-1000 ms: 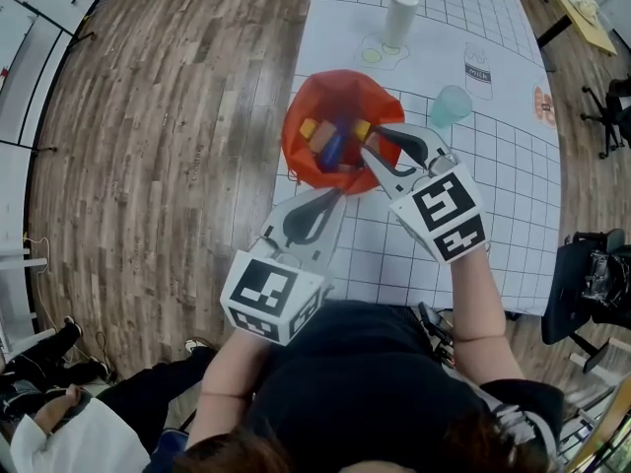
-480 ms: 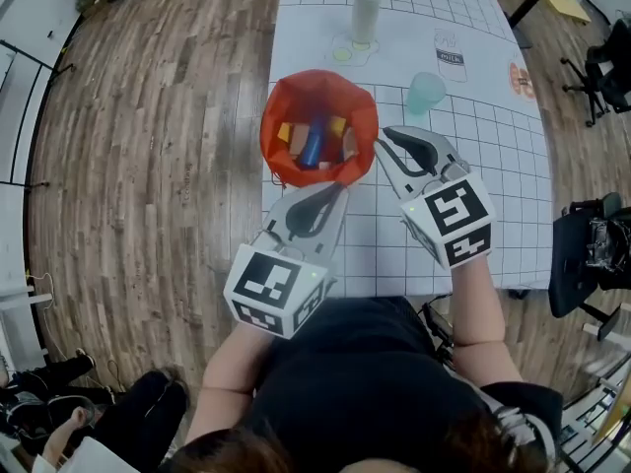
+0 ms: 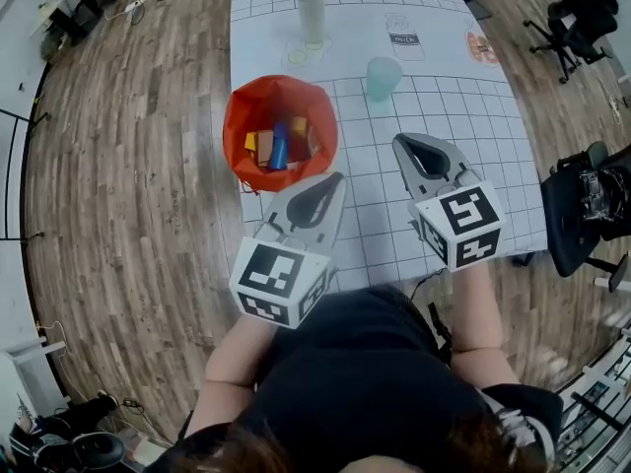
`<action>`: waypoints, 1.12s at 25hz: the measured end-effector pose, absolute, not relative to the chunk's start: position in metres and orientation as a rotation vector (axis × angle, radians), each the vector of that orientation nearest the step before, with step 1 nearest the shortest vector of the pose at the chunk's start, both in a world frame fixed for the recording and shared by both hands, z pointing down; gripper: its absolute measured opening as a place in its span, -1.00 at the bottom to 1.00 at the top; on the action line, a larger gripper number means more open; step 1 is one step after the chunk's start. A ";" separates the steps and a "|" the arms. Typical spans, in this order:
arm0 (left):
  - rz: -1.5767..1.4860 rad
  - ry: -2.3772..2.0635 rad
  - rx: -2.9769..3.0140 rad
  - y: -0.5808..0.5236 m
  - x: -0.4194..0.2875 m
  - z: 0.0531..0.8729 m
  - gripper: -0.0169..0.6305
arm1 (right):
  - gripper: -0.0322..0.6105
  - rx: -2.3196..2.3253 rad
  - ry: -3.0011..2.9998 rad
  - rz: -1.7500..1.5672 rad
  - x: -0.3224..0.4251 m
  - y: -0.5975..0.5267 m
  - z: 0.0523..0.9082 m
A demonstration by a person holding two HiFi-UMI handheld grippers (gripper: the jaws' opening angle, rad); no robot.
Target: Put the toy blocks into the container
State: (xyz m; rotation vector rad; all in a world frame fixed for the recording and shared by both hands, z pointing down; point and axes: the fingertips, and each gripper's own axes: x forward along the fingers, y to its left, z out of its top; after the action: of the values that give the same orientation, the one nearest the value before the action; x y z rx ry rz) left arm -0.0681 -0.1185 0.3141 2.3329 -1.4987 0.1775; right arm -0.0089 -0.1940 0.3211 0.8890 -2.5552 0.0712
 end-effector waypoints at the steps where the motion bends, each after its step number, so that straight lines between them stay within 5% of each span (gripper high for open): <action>1: 0.177 -1.499 2.340 -0.120 -0.066 0.314 -0.86 | -0.85 0.914 -2.548 0.081 -0.002 -0.194 0.322; 28: 0.274 -1.468 2.374 -0.123 -0.043 0.336 -0.86 | -0.85 1.190 -2.463 0.324 0.072 -0.162 0.346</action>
State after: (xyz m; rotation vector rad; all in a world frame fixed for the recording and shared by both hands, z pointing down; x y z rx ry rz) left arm -0.0429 -0.1234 0.3363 2.3744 -1.4679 0.2741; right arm 0.0725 -0.1623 0.3460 1.1901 -2.4631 0.3243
